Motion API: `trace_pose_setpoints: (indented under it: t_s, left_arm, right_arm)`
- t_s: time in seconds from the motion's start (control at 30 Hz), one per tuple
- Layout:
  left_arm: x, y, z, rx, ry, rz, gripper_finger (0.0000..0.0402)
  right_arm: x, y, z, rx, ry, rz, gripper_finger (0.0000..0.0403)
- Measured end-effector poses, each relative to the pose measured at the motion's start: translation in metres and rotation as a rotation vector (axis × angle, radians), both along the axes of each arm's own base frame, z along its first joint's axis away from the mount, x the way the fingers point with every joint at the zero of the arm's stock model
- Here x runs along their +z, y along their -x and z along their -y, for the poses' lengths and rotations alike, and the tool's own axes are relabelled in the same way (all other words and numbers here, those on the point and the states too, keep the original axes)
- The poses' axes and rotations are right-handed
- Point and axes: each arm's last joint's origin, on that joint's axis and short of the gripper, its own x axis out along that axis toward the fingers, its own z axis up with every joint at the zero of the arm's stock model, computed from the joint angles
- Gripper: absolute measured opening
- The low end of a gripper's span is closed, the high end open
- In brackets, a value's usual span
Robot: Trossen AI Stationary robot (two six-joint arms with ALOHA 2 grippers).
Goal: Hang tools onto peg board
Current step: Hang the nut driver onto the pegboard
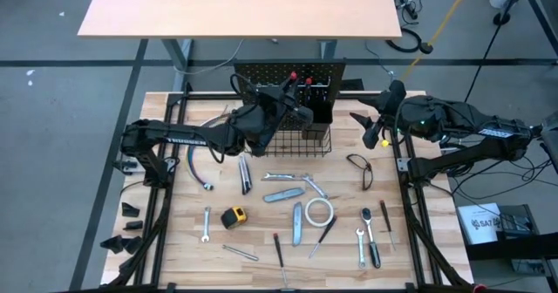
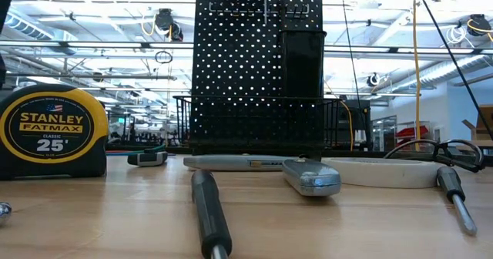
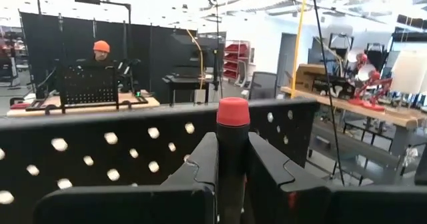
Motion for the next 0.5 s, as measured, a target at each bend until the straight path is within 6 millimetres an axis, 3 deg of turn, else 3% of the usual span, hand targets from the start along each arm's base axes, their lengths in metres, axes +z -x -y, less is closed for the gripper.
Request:
trace_pose_setpoints:
  t_s: [0.5]
  left_arm:
    - [0.001,-0.0005,-0.0078,-0.022,-0.013,0.013,0.004]
  right_arm:
    - [-0.0001,0.0,0.0,0.005,0.011,-0.008,0.0222]
